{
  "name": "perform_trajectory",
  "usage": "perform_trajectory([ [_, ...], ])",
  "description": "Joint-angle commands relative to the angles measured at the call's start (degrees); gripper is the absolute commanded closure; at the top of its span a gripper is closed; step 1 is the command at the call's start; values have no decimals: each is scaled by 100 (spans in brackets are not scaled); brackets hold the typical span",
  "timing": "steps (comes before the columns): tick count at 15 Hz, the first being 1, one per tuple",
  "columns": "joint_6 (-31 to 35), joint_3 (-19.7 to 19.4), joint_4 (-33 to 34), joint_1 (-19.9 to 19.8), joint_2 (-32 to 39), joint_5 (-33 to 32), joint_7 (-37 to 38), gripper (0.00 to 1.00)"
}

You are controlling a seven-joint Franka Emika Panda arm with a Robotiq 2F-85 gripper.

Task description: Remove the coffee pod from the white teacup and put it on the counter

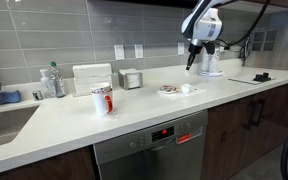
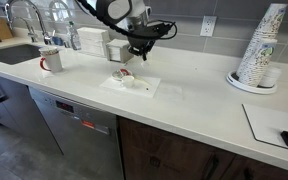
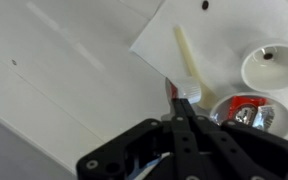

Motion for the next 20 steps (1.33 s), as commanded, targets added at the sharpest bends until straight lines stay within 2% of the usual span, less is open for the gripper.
perform_trajectory([
  [1,761,-371,-288,302,105,-916,1199,100],
  [5,1027,-655,-192,492,432,-1902,2505,100],
  [12,1422,-1022,114,803,1007,-3161,4402,100],
  [20,1583,-1657,533,1326,1546,-4080,5939,100],
])
